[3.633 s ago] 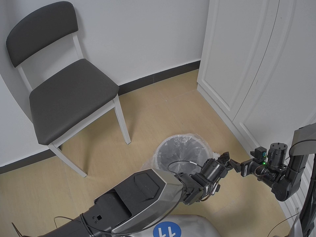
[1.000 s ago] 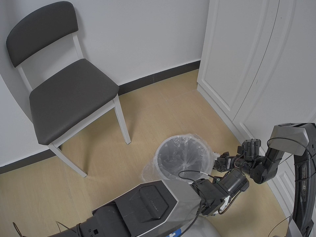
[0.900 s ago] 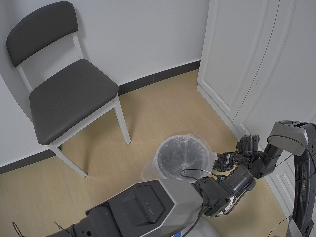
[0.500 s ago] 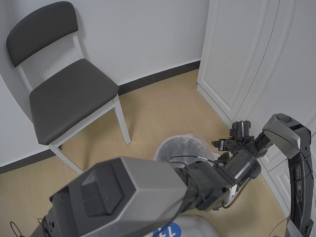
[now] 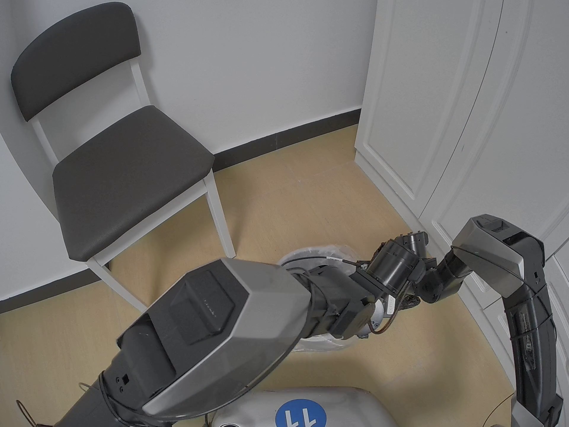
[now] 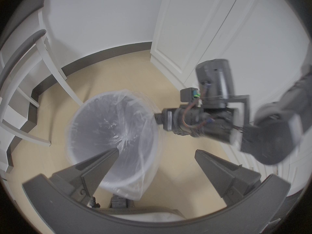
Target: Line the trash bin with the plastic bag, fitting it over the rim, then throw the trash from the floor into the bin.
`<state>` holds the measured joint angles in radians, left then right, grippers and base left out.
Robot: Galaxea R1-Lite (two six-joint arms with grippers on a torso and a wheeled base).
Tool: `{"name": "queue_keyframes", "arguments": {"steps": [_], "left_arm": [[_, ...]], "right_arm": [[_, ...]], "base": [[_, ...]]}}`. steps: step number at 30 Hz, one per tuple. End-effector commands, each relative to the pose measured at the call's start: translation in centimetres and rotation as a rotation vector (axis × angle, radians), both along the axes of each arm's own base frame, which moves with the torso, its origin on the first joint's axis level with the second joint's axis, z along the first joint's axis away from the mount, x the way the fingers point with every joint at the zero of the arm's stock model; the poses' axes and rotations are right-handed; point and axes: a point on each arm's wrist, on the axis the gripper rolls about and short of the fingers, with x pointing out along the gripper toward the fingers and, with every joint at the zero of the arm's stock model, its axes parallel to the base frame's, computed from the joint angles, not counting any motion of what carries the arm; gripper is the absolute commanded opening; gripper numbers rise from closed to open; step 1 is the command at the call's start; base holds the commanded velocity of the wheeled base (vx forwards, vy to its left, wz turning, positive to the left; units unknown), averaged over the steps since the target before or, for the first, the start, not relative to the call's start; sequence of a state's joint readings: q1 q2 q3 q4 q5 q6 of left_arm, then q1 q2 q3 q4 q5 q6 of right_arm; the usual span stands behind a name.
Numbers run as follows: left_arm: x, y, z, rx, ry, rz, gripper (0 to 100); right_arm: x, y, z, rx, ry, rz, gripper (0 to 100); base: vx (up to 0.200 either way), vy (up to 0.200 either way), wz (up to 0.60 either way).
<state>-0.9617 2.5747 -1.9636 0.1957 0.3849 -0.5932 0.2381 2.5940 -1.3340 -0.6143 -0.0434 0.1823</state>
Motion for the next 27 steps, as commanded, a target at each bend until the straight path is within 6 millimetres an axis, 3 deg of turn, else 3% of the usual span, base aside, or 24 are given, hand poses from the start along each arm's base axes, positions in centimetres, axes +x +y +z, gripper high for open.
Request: {"name": "queue_keyframes", "arguments": {"steps": [1,9,12,21,27], "left_arm": [[2.0,0.5,-4.0,0.059,0.024,0.018,100],[4.9,2.2,-6.3,0.085,0.000,0.037,100],[5.1,2.4,-6.5,0.089,0.001,0.040,100],[4.6,1.8,-8.2,0.114,-0.001,0.006,100],[3.3,0.8,-8.7,0.122,0.001,-0.025,100]], "right_arm": [[-1.8,2.0,0.8,-0.006,0.016,0.052,100],[-2.6,0.9,0.4,-0.001,0.008,0.029,100],[-2.9,0.5,0.4,-0.001,0.000,0.025,100],[-3.6,-1.6,0.5,-0.087,-0.004,-0.091,100],[-3.7,-3.1,0.8,-0.071,-0.098,-0.133,100]], "base": [[0.000,0.000,0.00],[0.000,0.000,0.00],[0.000,0.000,0.00],[0.000,0.000,0.00],[0.000,0.000,0.00]]}}
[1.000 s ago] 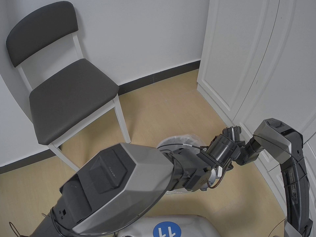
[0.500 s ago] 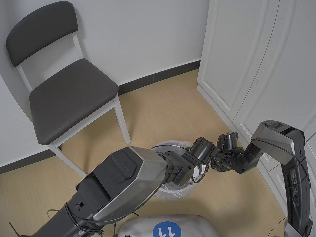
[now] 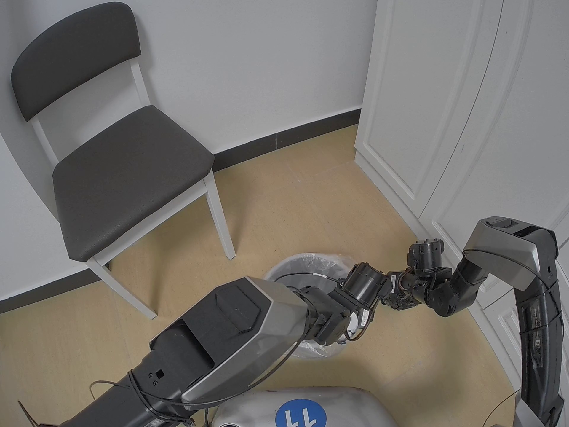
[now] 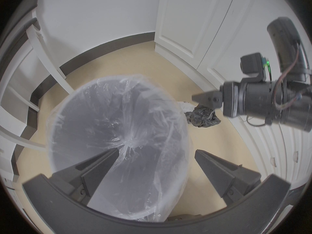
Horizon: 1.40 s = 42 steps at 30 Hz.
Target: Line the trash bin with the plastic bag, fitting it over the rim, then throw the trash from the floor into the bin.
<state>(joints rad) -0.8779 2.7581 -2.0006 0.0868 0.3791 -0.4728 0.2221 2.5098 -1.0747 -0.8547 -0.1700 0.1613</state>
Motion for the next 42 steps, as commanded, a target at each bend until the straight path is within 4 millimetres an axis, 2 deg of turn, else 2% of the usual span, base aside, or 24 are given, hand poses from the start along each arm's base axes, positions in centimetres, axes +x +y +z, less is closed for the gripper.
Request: {"name": "queue_keyframes", "arguments": {"steps": [1,2,6,10,24,30,38,42], "left_arm": [[-1.3,-1.0,-0.8,0.012,0.008,-0.029,100],[-1.8,-1.4,-0.6,0.007,0.004,-0.041,100],[-3.1,-2.7,-0.3,-0.015,-0.015,-0.076,100],[-4.3,-3.6,-0.4,-0.022,-0.021,-0.102,100],[-7.9,-5.9,-0.6,-0.027,-0.013,-0.175,100],[-7.8,-5.6,-2.9,0.013,0.011,-0.186,100],[-5.8,-4.4,-2.9,-0.020,0.080,-0.218,100],[-5.9,-4.4,-2.9,-0.033,0.098,-0.239,100]], "right_arm": [[-0.1,-1.8,0.4,0.008,-0.041,-0.037,100],[0.1,-2.7,1.0,0.006,-0.056,-0.056,100],[0.2,-3.8,2.6,0.011,-0.088,-0.081,100],[0.2,-4.3,3.1,0.016,-0.099,-0.088,100],[0.2,-4.4,2.9,0.033,-0.088,-0.072,100],[0.2,-4.4,2.7,0.033,-0.083,-0.071,100],[0.1,-4.5,2.5,0.033,-0.079,-0.072,100],[0.2,-4.5,2.5,0.033,-0.080,-0.072,100]], "base": [[0.000,0.000,0.00],[0.000,0.000,0.00],[0.000,0.000,0.00],[0.000,0.000,0.00],[0.000,0.000,0.00],[0.000,0.000,0.00],[0.000,0.000,0.00],[0.000,0.000,0.00]]}}
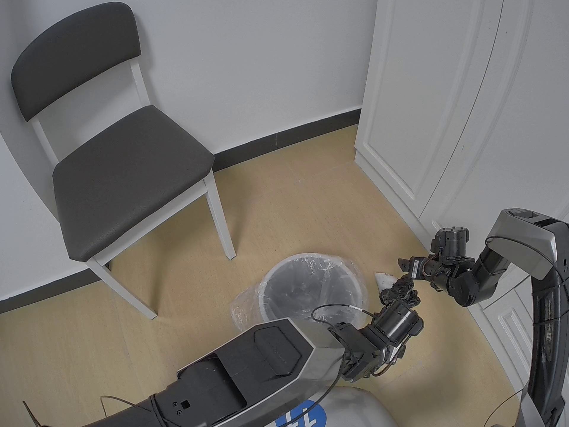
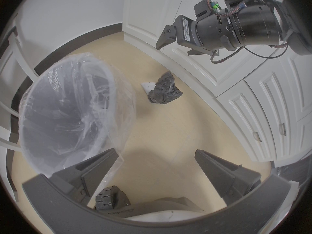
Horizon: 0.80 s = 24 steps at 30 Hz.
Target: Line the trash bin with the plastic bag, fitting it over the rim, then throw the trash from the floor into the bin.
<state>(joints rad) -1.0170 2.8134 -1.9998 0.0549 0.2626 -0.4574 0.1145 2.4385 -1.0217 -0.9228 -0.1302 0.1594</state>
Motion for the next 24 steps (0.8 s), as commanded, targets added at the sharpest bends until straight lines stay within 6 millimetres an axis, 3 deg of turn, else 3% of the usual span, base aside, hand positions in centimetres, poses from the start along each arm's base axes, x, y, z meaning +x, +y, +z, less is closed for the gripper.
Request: {"name": "queue_keyframes", "arguments": {"steps": [1,11,16,20,21,24], "left_arm": [[0.1,0.1,-0.1,-0.019,0.036,-0.028,100],[-0.1,-0.1,-0.1,-0.034,0.054,-0.049,100],[-0.3,-0.2,0.6,-0.003,-0.022,0.029,100],[-0.4,-0.3,2.0,-0.027,-0.046,0.101,100],[-0.6,-0.3,3.7,-0.040,-0.058,0.132,100],[-1.2,-0.3,5.3,-0.052,-0.046,0.139,100]], "right_arm": [[0.0,0.0,-0.1,0.000,0.001,-0.001,100],[0.0,-0.3,0.3,0.000,-0.008,-0.005,100],[-0.2,-0.4,0.5,0.002,-0.012,-0.008,100],[-0.3,-0.4,1.0,0.009,-0.021,0.000,100],[-0.4,-0.3,1.3,0.021,-0.025,0.016,100],[-0.5,-0.4,1.6,0.028,-0.027,0.025,100]], "base": [[0.000,0.000,0.00],[0.000,0.000,0.00],[0.000,0.000,0.00],[0.000,0.000,0.00],[0.000,0.000,0.00],[0.000,0.000,0.00]]}}
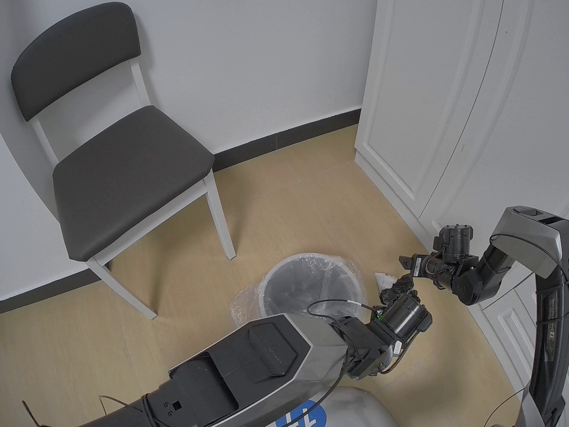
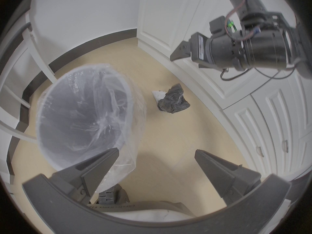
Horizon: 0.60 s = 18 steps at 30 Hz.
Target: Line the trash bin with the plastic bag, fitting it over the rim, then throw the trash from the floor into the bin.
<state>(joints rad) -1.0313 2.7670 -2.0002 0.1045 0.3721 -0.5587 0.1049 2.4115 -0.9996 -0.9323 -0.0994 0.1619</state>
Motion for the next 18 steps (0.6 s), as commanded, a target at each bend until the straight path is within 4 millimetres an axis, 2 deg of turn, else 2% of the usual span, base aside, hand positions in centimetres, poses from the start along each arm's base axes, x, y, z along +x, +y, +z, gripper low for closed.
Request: {"name": "queue_keyframes", "arguments": {"steps": [1,9,14,15,17,18], "left_arm": [[-0.9,0.0,3.6,-0.038,-0.011,0.012,100],[-1.6,0.8,5.0,-0.034,0.000,0.022,100],[-0.3,3.7,7.1,-0.020,-0.027,0.129,100],[-0.3,3.9,7.3,-0.018,-0.029,0.133,100],[-0.7,6.2,9.4,-0.017,-0.027,0.164,100],[-0.7,6.2,9.4,-0.017,-0.027,0.164,100]], "right_arm": [[-0.2,-0.1,0.9,0.011,-0.017,0.007,100],[-0.3,0.0,1.1,0.015,-0.031,0.012,100],[-1.2,2.5,2.0,0.054,-0.041,0.059,100],[-1.2,2.7,2.1,0.057,-0.042,0.062,100],[-2.3,4.1,3.6,0.067,-0.058,0.097,100],[-2.3,4.1,3.6,0.067,-0.058,0.097,100]], "base": [[0.000,0.000,0.00],[0.000,0.000,0.00],[0.000,0.000,0.00],[0.000,0.000,0.00],[0.000,0.000,0.00],[0.000,0.000,0.00]]}}
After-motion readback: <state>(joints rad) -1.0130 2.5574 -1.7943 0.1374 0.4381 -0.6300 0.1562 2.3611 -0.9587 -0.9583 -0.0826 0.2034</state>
